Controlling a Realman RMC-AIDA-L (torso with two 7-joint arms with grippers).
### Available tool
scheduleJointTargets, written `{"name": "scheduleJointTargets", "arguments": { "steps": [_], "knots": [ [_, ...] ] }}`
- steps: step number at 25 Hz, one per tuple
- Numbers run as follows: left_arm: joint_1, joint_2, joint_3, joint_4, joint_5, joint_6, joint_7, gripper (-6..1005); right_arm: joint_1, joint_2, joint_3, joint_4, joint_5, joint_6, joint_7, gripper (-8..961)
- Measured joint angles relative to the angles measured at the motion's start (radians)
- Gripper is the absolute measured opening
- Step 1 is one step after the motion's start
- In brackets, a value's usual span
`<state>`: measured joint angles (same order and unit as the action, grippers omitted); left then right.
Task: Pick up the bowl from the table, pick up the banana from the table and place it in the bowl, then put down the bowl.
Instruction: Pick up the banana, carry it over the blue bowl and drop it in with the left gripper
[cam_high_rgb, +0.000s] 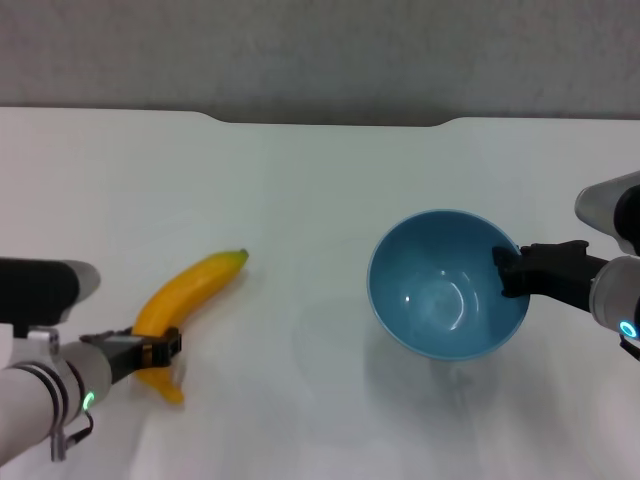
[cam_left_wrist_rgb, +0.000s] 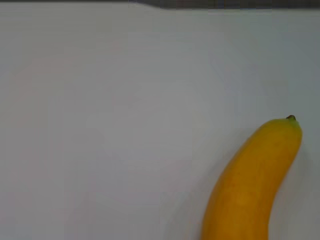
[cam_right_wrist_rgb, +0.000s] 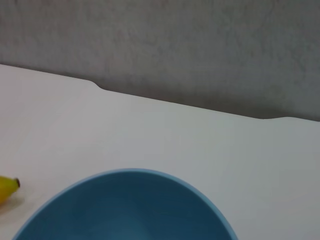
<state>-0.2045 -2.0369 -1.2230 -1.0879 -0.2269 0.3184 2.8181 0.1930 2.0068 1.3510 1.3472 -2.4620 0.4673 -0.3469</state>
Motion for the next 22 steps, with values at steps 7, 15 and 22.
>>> {"name": "scheduleJointTargets", "arguments": {
  "steps": [7, 15, 22],
  "knots": [
    [0.143, 0.006, -0.038, -0.274, -0.038, -0.025, 0.007, 514, -0.001, -0.001, 0.0, -0.016, 0.004, -0.01, 0.0, 38],
    [0.193, 0.01, -0.017, -0.464, -0.217, -0.035, 0.019, 524, 0.011, 0.001, -0.004, -0.03, 0.011, -0.018, 0.003, 38],
    [0.144, 0.018, 0.075, -0.506, -0.256, -0.01, 0.023, 533, 0.063, 0.002, -0.036, -0.083, 0.07, -0.075, 0.002, 39]
  ]
}}
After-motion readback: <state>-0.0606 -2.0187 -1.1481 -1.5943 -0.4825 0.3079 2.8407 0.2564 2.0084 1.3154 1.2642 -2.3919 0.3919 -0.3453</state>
